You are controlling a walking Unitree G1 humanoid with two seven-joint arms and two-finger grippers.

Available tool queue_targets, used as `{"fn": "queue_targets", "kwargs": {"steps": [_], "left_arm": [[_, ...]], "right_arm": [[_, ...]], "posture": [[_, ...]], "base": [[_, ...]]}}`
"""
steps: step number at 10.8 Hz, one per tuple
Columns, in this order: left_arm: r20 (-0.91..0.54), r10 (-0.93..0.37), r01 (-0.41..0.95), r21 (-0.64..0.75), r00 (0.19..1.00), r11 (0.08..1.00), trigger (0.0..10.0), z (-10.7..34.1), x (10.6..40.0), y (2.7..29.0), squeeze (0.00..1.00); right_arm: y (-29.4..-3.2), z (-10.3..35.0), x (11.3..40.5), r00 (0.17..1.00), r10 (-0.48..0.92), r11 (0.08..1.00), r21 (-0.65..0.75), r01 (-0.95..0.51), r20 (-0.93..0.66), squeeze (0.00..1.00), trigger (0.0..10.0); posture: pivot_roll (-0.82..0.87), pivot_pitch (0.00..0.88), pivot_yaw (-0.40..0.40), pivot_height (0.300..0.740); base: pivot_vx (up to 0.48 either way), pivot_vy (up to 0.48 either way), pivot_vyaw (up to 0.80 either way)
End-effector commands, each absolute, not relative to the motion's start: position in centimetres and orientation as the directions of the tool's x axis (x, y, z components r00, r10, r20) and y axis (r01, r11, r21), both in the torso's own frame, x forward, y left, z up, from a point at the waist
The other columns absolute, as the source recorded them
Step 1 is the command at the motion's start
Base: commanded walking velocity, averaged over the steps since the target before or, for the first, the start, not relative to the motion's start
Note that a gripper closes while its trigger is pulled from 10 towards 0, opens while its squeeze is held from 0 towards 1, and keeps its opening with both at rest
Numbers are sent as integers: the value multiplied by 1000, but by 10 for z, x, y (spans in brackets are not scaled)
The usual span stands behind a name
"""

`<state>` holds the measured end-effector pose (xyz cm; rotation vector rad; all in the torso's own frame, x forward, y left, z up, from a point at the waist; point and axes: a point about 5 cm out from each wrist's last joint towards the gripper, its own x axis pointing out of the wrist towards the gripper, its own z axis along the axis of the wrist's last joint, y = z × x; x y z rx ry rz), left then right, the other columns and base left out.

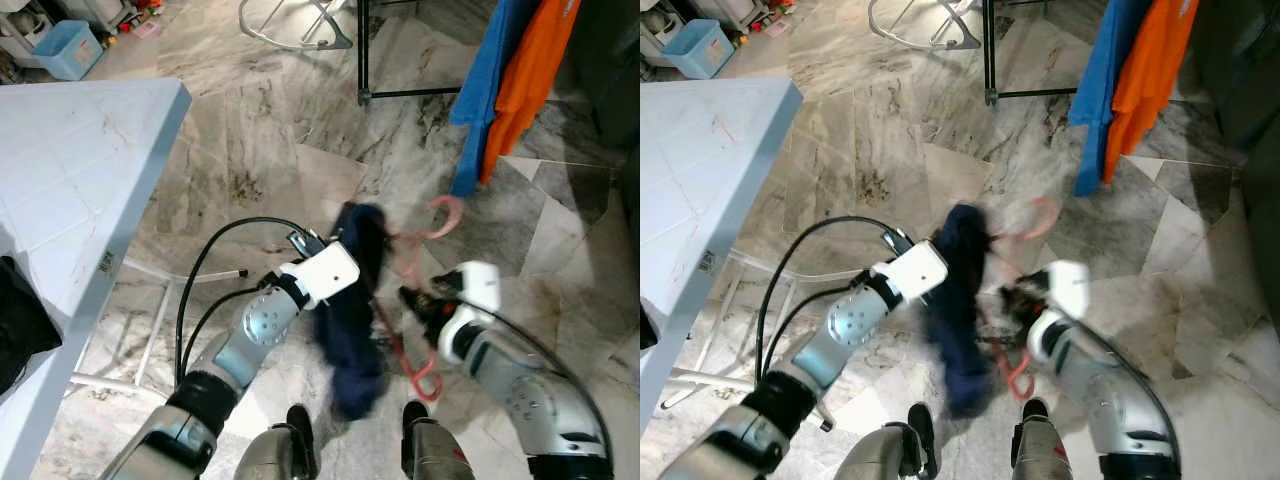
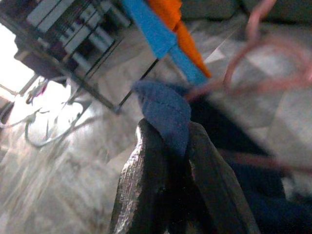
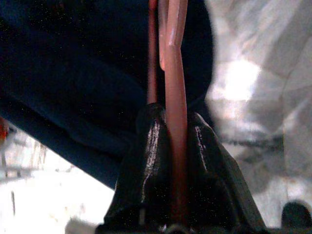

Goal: Hang hanger

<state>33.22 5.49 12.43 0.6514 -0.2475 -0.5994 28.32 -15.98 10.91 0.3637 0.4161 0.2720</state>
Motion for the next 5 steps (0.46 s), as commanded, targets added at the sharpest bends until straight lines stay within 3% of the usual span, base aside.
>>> {"fn": "queue_targets", "kwargs": {"steps": [1, 3, 4, 5], "left_arm": [[12, -549, 417, 635, 836, 650, 10000, 119, 335, 64, 0], [45, -451, 325, 630, 892, 705, 10000, 125, 346, 75, 0], [74, -468, 340, 590, 880, 732, 10000, 130, 346, 73, 0], [62, -544, 419, 568, 837, 709, 10000, 126, 339, 65, 0]], "right_arm": [[-148, 118, 278, 869, 390, 878, 407, -252, -304, 0, 10000], [-151, 105, 268, 850, 393, 871, 438, -223, -350, 0, 10000], [-169, 101, 271, 891, 277, 873, 481, -77, -360, 0, 10000], [-198, 110, 285, 949, 76, 851, 516, 98, -307, 0, 10000]], "posture": [[-220, 301, 194, 740], [-230, 296, 195, 740], [-232, 295, 195, 740], [-234, 296, 194, 740]], "base": [[0, 0, 0], [0, 0, 0], [0, 0, 0], [0, 0, 0]]}}
